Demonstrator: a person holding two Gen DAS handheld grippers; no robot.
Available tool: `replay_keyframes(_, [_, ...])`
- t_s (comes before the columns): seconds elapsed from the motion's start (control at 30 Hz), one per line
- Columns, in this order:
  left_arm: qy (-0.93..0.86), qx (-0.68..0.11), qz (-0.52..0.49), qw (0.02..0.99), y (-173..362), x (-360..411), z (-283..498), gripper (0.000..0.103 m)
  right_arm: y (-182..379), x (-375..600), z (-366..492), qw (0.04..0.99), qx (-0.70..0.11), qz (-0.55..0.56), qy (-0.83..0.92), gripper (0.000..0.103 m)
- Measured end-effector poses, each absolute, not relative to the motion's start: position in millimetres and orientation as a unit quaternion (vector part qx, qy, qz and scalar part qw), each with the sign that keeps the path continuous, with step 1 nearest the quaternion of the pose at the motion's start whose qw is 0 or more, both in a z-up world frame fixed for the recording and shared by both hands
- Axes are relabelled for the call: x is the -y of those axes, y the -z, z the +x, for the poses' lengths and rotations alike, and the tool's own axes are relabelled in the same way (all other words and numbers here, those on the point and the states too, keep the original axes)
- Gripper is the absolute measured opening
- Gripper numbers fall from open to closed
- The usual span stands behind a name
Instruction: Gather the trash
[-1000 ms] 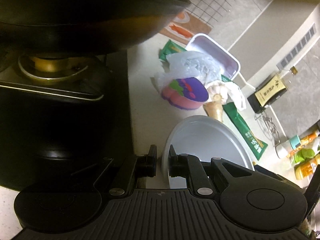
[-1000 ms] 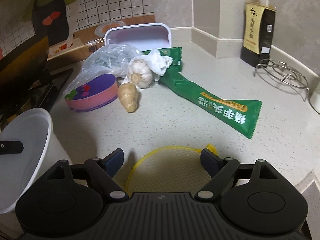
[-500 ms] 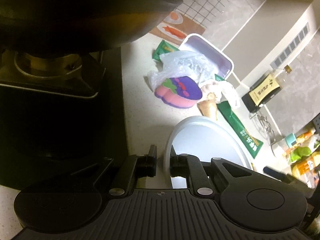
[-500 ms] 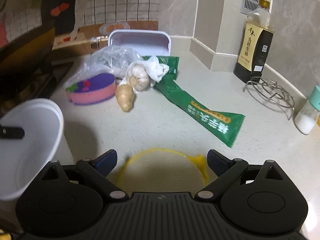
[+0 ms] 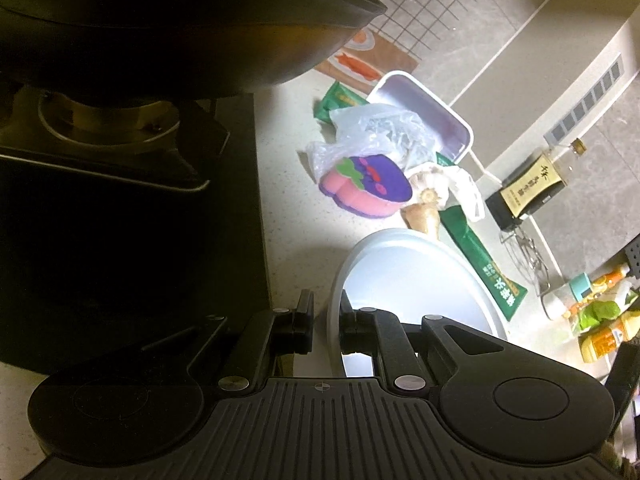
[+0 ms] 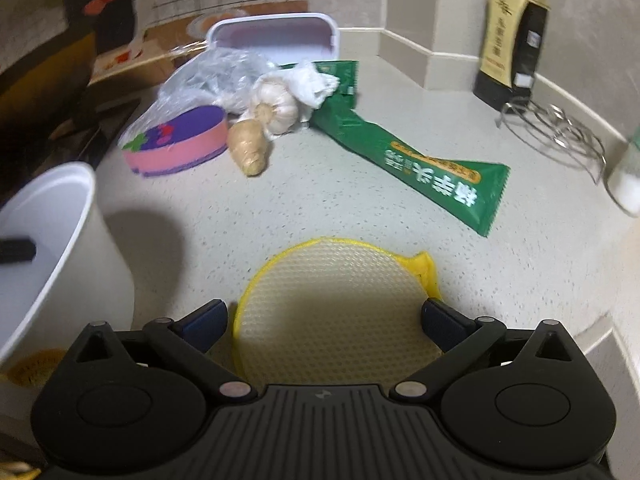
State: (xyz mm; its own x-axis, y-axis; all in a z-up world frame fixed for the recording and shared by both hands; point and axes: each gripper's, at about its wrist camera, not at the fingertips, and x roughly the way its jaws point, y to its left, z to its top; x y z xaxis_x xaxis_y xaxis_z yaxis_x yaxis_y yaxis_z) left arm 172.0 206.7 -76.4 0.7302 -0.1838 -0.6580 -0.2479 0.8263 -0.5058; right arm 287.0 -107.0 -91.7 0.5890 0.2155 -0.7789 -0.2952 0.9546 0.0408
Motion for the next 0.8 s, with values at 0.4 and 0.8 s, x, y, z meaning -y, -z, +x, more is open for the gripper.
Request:
replay_keyframes(0.4, [-0.014, -0.363, -0.295, 0.884, 77.3, -207.4, 169.2, 0.014, 87.8, 96.5, 286.7, 0.886, -0.429, -0.085, -0.157, 0.097])
replay_keyframes(0.8, [-0.021, -0.355, -0.290, 0.888, 71.1, -213.5, 160.7, 0.014, 61.7, 62.0, 318.2, 0.901, -0.371, -0.096, -0.204, 0.062])
